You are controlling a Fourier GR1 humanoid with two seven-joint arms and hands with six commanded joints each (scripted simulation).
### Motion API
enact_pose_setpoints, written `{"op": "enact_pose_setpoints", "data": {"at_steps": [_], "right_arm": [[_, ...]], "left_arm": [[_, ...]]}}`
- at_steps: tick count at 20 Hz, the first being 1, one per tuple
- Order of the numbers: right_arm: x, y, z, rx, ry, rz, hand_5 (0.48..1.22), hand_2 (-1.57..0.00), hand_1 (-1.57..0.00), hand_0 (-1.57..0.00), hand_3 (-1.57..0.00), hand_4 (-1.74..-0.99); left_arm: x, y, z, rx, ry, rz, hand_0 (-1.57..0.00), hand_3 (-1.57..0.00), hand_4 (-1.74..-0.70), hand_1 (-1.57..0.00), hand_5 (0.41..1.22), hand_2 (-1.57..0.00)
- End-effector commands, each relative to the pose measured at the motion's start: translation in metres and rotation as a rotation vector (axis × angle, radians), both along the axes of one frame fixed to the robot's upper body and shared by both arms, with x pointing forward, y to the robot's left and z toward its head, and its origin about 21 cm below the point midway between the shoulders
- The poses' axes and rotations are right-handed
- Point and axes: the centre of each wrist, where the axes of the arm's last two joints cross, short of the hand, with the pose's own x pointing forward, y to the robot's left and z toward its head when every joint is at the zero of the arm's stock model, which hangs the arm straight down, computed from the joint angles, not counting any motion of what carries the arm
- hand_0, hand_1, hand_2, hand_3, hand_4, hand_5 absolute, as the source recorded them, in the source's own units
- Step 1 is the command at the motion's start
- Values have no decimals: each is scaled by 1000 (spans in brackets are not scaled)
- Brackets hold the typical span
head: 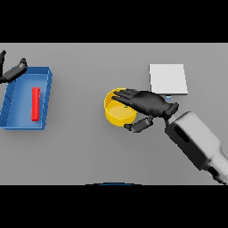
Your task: Pick up the red beaker and tilt it to pour out 1 green nut into yellow bowl. Pick up the yellow bowl and place it on the metallic measuring scale.
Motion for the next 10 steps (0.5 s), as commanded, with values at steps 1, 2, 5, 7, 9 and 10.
{"op": "enact_pose_setpoints", "data": {"at_steps": [1,2,5,7,9,10], "right_arm": [[4,2,-4,-19,6,3,651,1,1,1,1,-1217],[6,4,-5,-29,8,17,651,1,1,1,1,-1220],[8,9,-11,-66,19,47,660,1,1,1,1,-1234],[11,11,-16,-92,29,58,669,1,1,1,1,-1249],[13,13,-16,-113,41,66,676,1,1,1,1,-1260],[12,14,-21,-129,54,68,680,1,1,1,1,-1265]], "left_arm": [[-1,1,1,-3,1,0,1,1,-783,1,722,1],[0,-2,-2,2,11,3,1,1,-784,1,725,1],[0,-2,3,-2,0,1,1,1,-795,1,728,1],[-2,-1,-3,-6,3,0,1,1,-798,1,725,1],[0,2,-3,-6,7,5,1,1,-798,1,724,1],[-2,3,-4,-6,4,-1,1,1,-798,1,723,1]]}}
